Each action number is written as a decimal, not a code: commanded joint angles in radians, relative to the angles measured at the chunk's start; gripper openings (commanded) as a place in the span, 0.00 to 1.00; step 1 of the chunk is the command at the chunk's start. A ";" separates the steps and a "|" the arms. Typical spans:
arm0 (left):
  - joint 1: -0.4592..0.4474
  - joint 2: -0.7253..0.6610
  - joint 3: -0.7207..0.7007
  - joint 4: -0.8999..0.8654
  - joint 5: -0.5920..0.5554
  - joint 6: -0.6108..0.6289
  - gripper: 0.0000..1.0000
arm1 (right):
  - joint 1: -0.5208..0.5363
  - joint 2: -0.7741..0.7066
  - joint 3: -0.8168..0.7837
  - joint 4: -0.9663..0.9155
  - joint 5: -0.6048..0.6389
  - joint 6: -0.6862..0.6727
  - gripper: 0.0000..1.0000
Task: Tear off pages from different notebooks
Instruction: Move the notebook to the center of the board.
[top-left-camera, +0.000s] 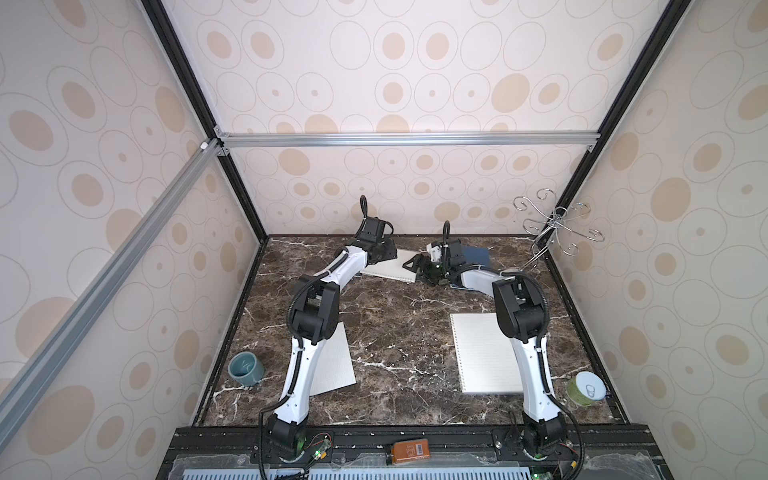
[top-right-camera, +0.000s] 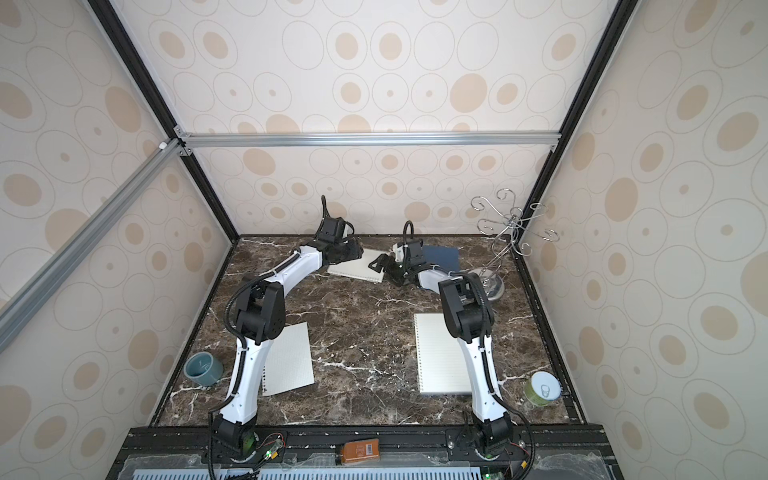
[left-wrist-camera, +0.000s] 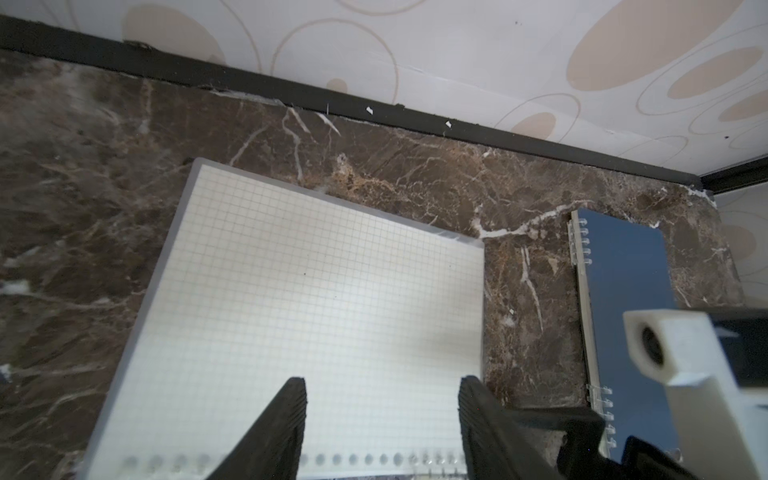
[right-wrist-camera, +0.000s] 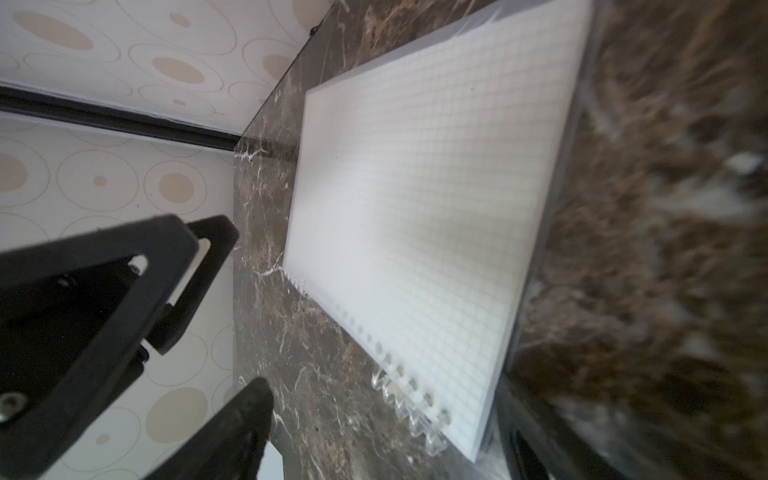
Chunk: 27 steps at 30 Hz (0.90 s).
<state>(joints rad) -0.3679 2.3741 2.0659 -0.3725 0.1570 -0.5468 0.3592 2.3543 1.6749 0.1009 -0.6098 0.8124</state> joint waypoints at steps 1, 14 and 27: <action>0.012 0.012 0.036 -0.076 -0.034 0.030 0.60 | 0.072 -0.033 -0.005 0.026 -0.031 0.020 0.86; 0.038 0.046 0.004 -0.093 -0.038 0.043 0.59 | 0.095 -0.181 -0.063 -0.045 -0.055 -0.127 0.86; 0.039 0.108 0.017 -0.116 -0.019 0.056 0.58 | -0.034 0.071 0.304 -0.265 -0.031 -0.283 0.85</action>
<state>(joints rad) -0.3267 2.4725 2.0830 -0.4469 0.1406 -0.5011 0.3222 2.3604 1.9011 -0.0662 -0.6498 0.5919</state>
